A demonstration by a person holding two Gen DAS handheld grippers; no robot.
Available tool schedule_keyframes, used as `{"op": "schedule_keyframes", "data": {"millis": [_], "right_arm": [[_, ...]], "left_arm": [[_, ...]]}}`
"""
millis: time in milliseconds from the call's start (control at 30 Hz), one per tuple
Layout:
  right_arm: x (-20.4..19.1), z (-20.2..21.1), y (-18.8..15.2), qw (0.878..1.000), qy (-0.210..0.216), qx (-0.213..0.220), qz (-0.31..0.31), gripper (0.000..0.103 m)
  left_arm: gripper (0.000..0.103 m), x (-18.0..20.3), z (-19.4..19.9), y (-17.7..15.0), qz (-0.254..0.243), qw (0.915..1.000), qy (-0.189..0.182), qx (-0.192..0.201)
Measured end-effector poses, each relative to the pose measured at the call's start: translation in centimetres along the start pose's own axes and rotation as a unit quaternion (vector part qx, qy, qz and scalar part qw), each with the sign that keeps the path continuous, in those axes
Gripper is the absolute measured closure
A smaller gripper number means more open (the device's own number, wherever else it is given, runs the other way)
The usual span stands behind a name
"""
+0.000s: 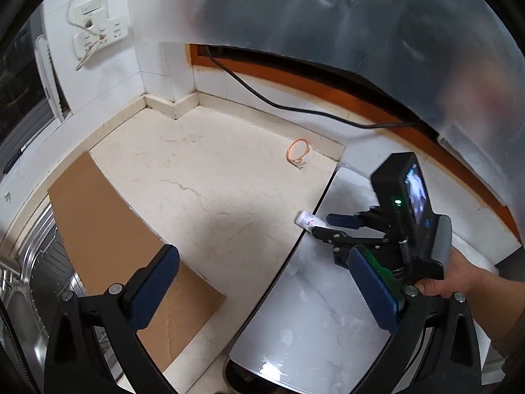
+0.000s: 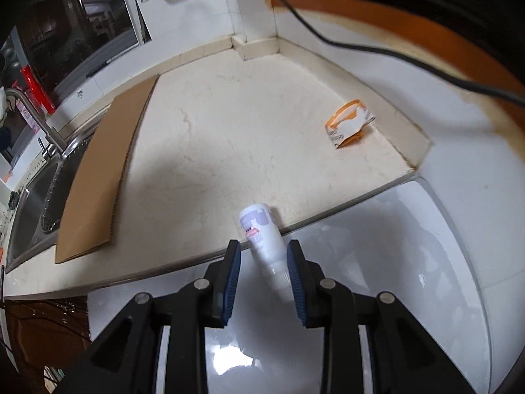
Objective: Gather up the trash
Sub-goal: 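Grasp the white bottle with the right gripper while the left gripper grasps the orange cake wrapper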
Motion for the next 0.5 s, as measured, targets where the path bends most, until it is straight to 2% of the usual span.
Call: {"op": "schedule_keyframes", "data": {"millis": [233, 400, 500], "right_arm": [[0.4, -1.3, 0.0, 1.000, 0.000, -0.001, 0.005, 0.073], [0.4, -1.6, -0.3, 1.000, -0.018, 0.006, 0.014, 0.076], [1.1, -1.0, -0.8, 0.999, -0.027, 0.018, -0.006, 0.077]], "left_arm": [[0.001, 1.7, -2.2, 2.5, -0.056, 0.9984, 0.004, -0.013], [0.001, 2.9, -5.1, 5.8, -0.084, 0.9960, -0.024, -0.014], [0.001, 3.4, -7.2, 7.6, -0.091, 0.9948, -0.043, -0.016]]}}
Point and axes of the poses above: each gripper's, at about its wrist camera, not at the fingertips, and z roughly against the way its jaws point, x to its right, y to its top, the point moved 2 cm from there along -z, roughly the way its jaws point, and after that the axes turned 6 degrees about y, right-handed, at the moved point
